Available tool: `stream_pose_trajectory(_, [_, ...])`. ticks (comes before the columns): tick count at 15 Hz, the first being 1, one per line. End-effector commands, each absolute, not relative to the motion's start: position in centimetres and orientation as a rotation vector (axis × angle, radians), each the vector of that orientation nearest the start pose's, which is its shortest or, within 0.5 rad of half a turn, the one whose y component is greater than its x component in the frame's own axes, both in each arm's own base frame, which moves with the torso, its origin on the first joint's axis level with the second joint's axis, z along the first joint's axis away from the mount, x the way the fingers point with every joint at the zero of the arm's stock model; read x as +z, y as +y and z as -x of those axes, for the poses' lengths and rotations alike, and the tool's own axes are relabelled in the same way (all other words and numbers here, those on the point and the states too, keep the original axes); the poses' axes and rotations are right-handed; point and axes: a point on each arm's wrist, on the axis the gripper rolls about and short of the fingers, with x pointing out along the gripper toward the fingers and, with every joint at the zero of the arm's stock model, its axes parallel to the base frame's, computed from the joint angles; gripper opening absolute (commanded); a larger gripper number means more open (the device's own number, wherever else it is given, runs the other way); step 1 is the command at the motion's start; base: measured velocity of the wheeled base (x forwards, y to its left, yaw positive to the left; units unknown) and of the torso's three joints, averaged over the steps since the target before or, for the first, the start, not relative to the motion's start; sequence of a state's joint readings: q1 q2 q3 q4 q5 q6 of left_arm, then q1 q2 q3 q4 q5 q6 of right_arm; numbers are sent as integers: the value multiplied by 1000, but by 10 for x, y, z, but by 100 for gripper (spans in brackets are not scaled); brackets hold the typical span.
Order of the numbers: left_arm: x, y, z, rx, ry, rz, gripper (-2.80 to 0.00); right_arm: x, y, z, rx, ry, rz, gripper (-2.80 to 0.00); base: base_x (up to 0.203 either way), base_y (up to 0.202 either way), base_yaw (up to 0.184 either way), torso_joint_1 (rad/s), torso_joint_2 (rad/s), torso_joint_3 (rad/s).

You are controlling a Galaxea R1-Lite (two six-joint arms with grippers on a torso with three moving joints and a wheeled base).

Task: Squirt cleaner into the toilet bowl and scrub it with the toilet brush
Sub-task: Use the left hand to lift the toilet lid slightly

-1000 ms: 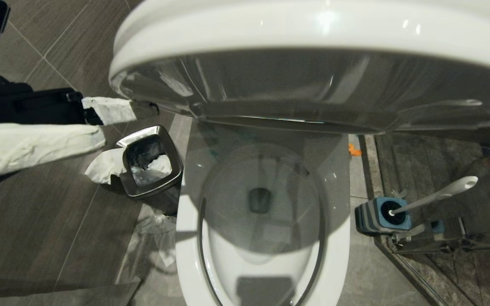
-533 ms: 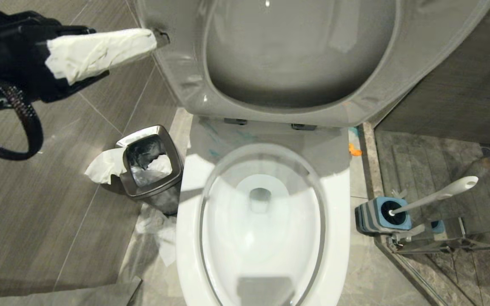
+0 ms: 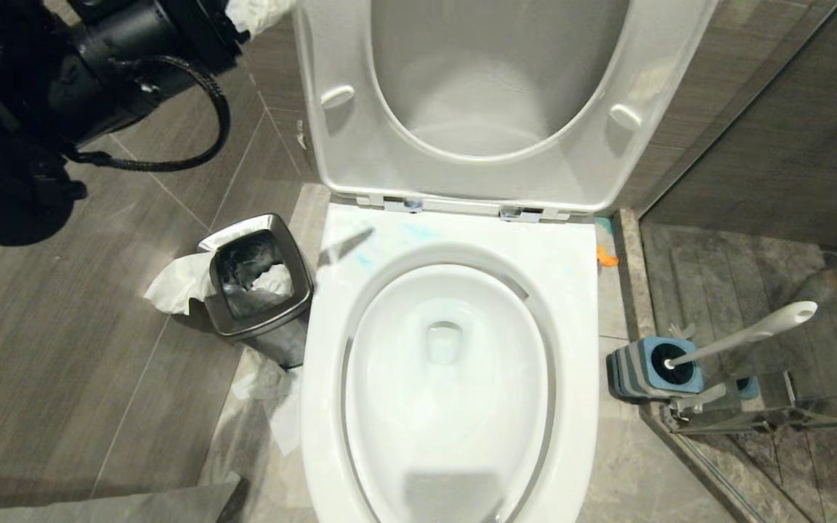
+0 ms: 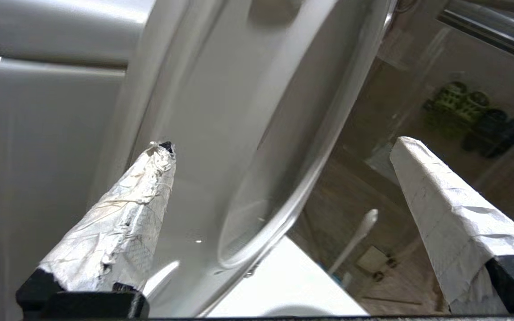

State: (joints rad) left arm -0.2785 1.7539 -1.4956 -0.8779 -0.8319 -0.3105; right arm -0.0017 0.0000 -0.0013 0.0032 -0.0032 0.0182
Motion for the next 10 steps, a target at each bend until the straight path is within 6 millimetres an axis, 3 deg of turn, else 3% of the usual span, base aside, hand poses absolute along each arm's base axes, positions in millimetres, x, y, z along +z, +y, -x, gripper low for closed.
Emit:
stream_pose_trajectory(1, [354,-122,-335,-1154,-416,86,0,75,0,23,-3,3,-18,-280,0,0,0,0,0,0])
stream_pose_trajectory(7, [334,-140,-356,-1063,-441,38,0,76,0,23,-5,3,-18,-280,0,0,0,0,0,0])
stream_pose_trajectory(10, [351,-134,-340,-1066,-459,53,0,76,0,23,-4,3,-18,-280,0,0,0,0,0,0])
